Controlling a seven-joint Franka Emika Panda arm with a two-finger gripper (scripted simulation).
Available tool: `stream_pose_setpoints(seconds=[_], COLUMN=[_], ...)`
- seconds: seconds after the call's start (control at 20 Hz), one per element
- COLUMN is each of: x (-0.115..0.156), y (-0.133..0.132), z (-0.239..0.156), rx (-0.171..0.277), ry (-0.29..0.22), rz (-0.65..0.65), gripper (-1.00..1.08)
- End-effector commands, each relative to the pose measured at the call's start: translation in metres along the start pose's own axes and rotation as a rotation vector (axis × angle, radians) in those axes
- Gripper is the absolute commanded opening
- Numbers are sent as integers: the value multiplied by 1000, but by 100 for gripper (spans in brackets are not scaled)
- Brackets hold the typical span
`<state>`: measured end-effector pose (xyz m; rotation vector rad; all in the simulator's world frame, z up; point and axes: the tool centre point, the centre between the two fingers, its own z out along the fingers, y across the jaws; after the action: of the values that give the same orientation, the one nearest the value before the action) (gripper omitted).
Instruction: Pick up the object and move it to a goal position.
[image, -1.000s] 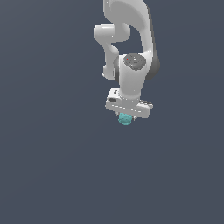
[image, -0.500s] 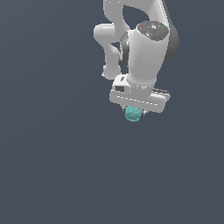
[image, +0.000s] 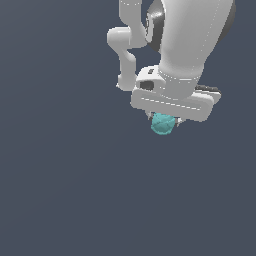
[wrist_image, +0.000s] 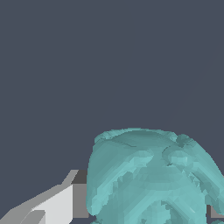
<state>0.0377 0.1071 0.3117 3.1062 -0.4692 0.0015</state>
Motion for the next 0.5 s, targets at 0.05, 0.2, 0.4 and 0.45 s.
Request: stream_pose_setpoints(seconds=[0.05, 0.2, 0.4, 0.45], x=[8, 14, 22, 24], y=[-8, -13, -21, -22], z=[-21, -37, -56, -60], rx=[0, 0, 0, 0], ry=[-1, -1, -1, -1], rz=[0, 0, 0, 0], gripper=[-100, -100, -100, -100])
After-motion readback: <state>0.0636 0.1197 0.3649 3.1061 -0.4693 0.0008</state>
